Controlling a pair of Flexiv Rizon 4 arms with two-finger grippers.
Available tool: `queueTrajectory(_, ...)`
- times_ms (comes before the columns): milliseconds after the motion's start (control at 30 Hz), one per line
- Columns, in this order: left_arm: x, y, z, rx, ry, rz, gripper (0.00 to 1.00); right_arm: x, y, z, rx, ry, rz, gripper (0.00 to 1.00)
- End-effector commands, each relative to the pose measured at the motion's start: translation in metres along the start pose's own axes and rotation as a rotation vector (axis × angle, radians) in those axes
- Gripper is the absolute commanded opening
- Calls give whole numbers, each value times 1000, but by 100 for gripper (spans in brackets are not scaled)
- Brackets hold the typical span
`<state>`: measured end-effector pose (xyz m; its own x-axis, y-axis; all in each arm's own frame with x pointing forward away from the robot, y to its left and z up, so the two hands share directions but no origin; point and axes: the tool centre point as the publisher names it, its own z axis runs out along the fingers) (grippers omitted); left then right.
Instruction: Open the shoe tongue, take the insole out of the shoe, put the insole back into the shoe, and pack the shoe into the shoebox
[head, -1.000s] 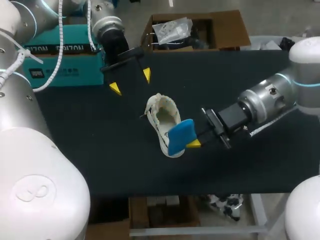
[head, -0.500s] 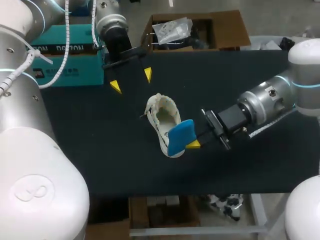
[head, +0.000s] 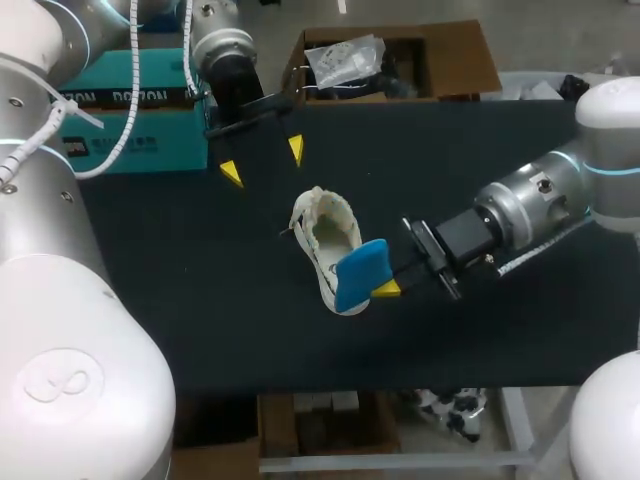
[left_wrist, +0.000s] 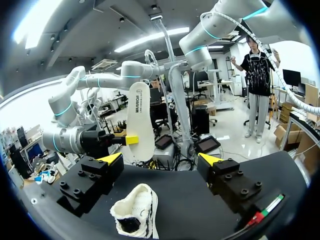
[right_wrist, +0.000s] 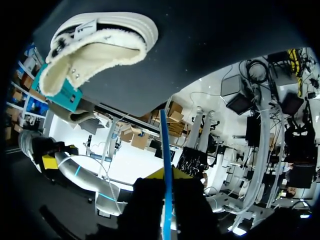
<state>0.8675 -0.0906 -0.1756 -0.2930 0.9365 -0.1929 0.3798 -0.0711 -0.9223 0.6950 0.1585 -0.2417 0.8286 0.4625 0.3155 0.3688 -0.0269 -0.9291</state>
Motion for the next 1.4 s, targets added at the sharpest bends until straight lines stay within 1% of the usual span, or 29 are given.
queueTrajectory(33,-1,-5,3,-8,-29,-13,100,-1,0,-1,3,1,0,0)
queueTrajectory(67,1,-9,9,-23,-62,5,100,-1,0,-1,3,1,0,0)
queueTrajectory(100,4,-14,13,-28,-96,0,100,-1,0,-1,3,1,0,0)
queueTrajectory(133,7,-17,19,-48,-140,-5,100,1,2,0,-7,19,8,0)
queueTrajectory(167,12,-22,25,-45,-154,14,100,3,3,1,-13,39,6,0)
queueTrajectory(200,16,-24,29,-73,-209,-7,100,4,4,2,-19,45,-4,0)
queueTrajectory(233,20,-26,34,-98,-243,-7,100,6,5,2,-29,62,-3,0)
queueTrajectory(267,25,-28,39,-86,-257,2,100,8,6,2,-33,74,3,0)
queueTrajectory(300,29,-30,42,-96,-308,-17,100,11,7,2,-45,83,-5,0)
queueTrajectory(333,34,-33,49,-142,-344,-15,100,14,8,0,-53,106,1,0)
queueTrajectory(367,37,-34,52,-149,-390,-25,100,16,9,-1,-65,106,6,0)
queueTrajectory(400,40,-35,55,-150,-411,-38,100,19,9,-2,-72,119,-5,0)
queueTrajectory(433,42,-36,58,-171,-423,-41,100,21,10,-4,-71,130,-1,0)
queueTrajectory(467,45,-37,63,-181,-475,-53,100,23,11,-5,-82,137,4,0)
queueTrajectory(500,47,-38,65,-170,-479,-62,100,25,12,-7,-80,149,-6,0)
queueTrajectory(533,49,-38,69,-210,-528,-77,100,27,14,-10,-78,150,-7,0)
queueTrajectory(567,50,-37,71,-223,-539,-81,100,29,15,-11,-83,163,-1,0)
queueTrajectory(600,52,-37,75,-214,-549,-92,100,31,17,-12,-73,170,-9,0)
queueTrajectory(633,53,-38,77,-237,-604,-102,100,33,18,-14,-67,179,-17,0)
queueTrajectory(667,54,-38,80,-257,-636,-123,100,33,19,-16,-61,194,-22,0)
queueTrajectory(700,55,-38,82,-263,-671,-140,100,35,21,-17,-54,196,-31,0)
queueTrajectory(733,55,-38,84,-250,-726,-146,100,37,22,-18,-46,209,-34,0)
queueTrajectory(767,56,-38,85,-266,-780,-169,100,39,25,-19,-33,217,-39,0)
queueTrajectory(800,57,-39,86,-253,-814,-190,100,41,28,-20,-19,226,-43,0)
queueTrajectory(833,57,-38,86,-201,-828,-218,100,44,32,-21,-6,246,-33,0)
queueTrajectory(1267,57,-38,86,-201,-828,-218,100,44,32,-21,-6,246,-33,0)
queueTrajectory(1300,54,-36,92,-215,-826,-220,100,44,32,-21,-6,246,-33,0)
queueTrajectory(1333,50,-33,98,-239,-838,-227,100,49,34,-20,-18,255,-35,0)
queueTrajectory(1400,46,-29,109,-241,-853,-221,100,56,38,-18,-43,264,-43,0)
